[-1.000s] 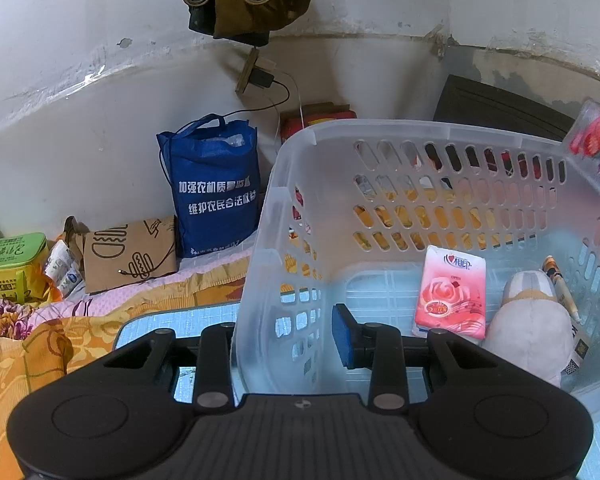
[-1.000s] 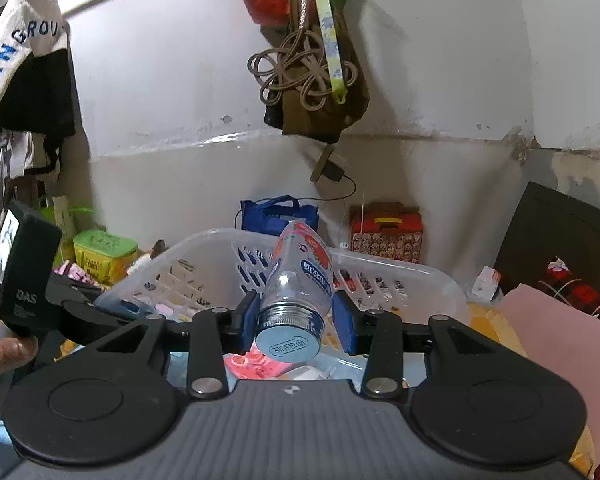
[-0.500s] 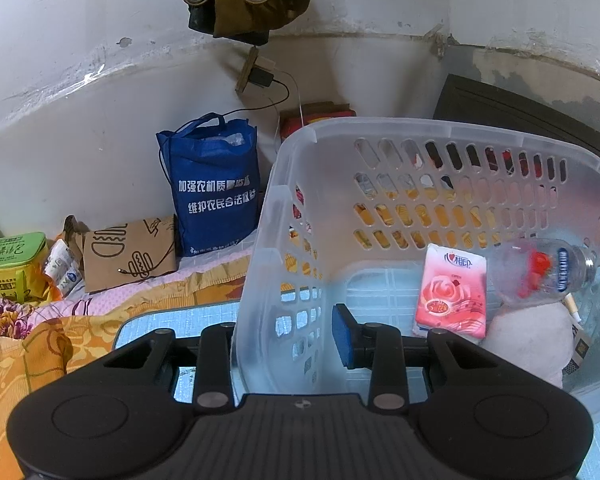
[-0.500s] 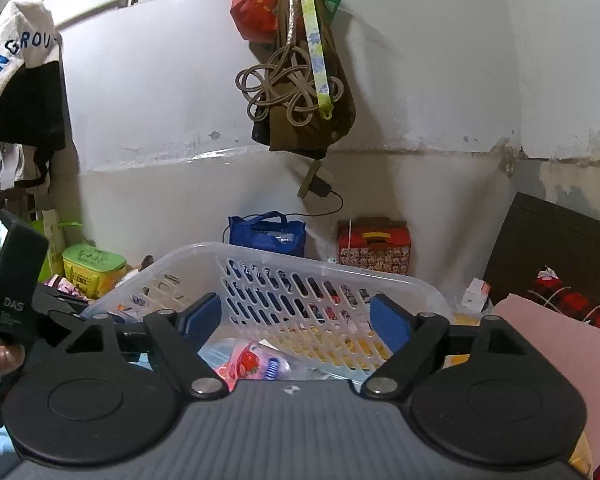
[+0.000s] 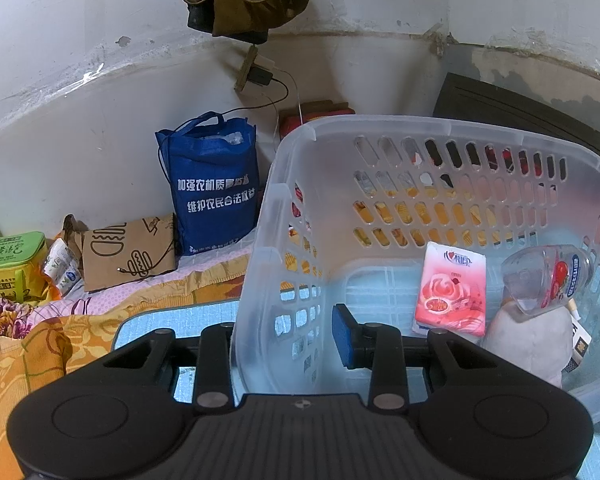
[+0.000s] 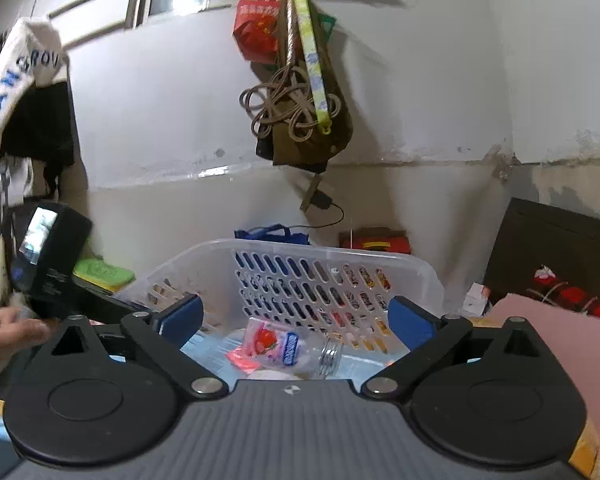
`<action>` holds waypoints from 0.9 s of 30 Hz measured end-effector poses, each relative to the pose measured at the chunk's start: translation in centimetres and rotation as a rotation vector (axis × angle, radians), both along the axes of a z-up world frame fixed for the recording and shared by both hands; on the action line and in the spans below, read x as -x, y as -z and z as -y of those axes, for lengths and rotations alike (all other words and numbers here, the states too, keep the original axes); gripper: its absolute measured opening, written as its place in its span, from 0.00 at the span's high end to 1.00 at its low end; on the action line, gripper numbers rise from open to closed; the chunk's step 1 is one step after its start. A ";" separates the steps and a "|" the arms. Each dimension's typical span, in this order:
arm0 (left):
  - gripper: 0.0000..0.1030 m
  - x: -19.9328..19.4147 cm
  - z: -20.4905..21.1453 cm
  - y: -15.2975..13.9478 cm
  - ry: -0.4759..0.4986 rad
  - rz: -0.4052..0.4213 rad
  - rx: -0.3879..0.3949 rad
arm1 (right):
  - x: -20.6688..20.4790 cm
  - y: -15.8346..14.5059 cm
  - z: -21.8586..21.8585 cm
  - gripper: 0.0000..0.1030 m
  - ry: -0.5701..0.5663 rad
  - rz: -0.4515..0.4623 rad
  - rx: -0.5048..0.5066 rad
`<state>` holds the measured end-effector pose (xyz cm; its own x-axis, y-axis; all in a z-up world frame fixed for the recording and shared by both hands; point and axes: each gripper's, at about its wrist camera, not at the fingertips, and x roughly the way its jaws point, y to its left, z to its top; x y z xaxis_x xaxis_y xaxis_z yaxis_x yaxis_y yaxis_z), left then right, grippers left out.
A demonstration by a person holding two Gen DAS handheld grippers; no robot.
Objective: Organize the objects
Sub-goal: 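Grasp the plastic-wrapped white roll with the right gripper and lift it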
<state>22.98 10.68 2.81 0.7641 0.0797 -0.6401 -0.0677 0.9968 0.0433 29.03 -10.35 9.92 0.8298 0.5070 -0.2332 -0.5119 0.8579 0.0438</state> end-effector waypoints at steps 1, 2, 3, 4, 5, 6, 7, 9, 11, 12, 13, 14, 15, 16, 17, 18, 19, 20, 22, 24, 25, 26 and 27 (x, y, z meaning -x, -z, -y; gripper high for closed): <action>0.62 0.0 0.0 0.0 0.001 -0.001 0.000 | 0.8 0.1 0.2 0.00 -0.012 0.006 -0.015; 0.62 0.0 0.0 0.0 0.001 0.000 0.000 | 1.9 0.2 0.3 0.00 -0.029 0.018 -0.019; 0.62 0.0 -0.1 0.0 0.002 0.000 0.000 | 3.0 0.5 0.3 0.00 -0.038 0.033 -0.014; 0.62 -0.1 -0.1 0.0 0.002 0.000 0.001 | 4.2 1.0 0.1 0.00 -0.041 0.046 -0.011; 0.62 -0.1 -0.1 0.0 0.001 0.001 0.000 | 5.1 1.5 -0.1 0.00 -0.046 0.050 -0.008; 0.62 -0.1 -0.1 0.0 -0.001 0.001 -0.002 | 5.8 2.3 -0.5 0.00 -0.061 0.040 -0.003; 0.62 -0.1 0.0 0.0 -0.002 0.001 -0.004 | 6.3 3.1 -1.1 0.00 -0.085 0.016 0.002; 0.62 -0.1 0.0 0.0 -0.002 0.000 -0.002 | 6.9 4.7 -2.5 0.00 -0.139 -0.039 0.015; 0.62 -0.2 0.0 0.0 -0.002 -0.002 -0.001 | 7.3 6.1 -4.2 0.00 -0.188 -0.077 0.039; 0.62 -0.1 0.0 0.0 -0.002 -0.002 0.000 | 7.3 6.7 -5.3 0.00 -0.207 -0.090 0.059; 0.62 -0.1 0.0 0.0 -0.002 -0.002 -0.001 | 7.4 7.0 -6.1 0.00 -0.219 -0.098 0.072; 0.62 -0.1 0.0 0.0 -0.002 -0.002 -0.001 | 7.4 7.4 -6.9 0.00 -0.234 -0.105 0.082; 0.62 -0.2 0.0 0.0 -0.001 -0.001 0.000 | 7.6 7.7 -7.6 0.00 -0.249 -0.112 0.086; 0.62 -0.1 -0.1 0.0 0.000 -0.001 0.000 | 7.5 7.9 -8.1 0.00 -0.263 -0.119 0.089; 0.62 -0.2 -0.1 0.0 0.000 -0.001 0.000 | 7.6 8.2 -8.5 0.00 -0.273 -0.125 0.095; 0.62 -0.1 -0.1 0.0 0.001 -0.001 0.000 | 7.7 8.4 -8.9 0.00 -0.281 -0.132 0.100; 0.62 -0.2 0.0 0.0 0.002 -0.001 0.000 | 7.8 8.7 -9.2 0.00 -0.289 -0.140 0.103; 0.62 -0.2 -0.1 0.0 0.003 0.000 0.001 | 7.7 8.9 -9.5 0.00 -0.293 -0.149 0.107; 0.62 -0.1 0.0 0.1 0.004 0.001 0.001 | 7.2 9.0 -10.2 0.00 -0.292 -0.169 0.126; 0.62 -0.1 0.0 0.1 0.005 0.001 0.001 | 6.9 9.2 -10.8 0.00 -0.280 -0.190 0.137; 0.62 -0.1 0.0 0.2 0.005 0.001 0.000 | 6.7 9.3 -11.0 0.00 -0.277 -0.206 0.137; 0.62 -0.1 0.0 0.2 0.004 0.001 0.000 | 6.5 9.3 -11.3 0.00 -0.277 -0.218 0.137; 0.62 -0.1 0.1 0.2 0.005 0.001 0.000 | 6.3 9.4 -11.5 0.00 -0.276 -0.232 0.140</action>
<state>23.07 10.63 2.66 0.7652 0.0756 -0.6393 -0.0627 0.9971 0.0428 22.74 1.16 0.52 0.5838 0.6537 -0.4815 -0.7143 0.6955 0.0782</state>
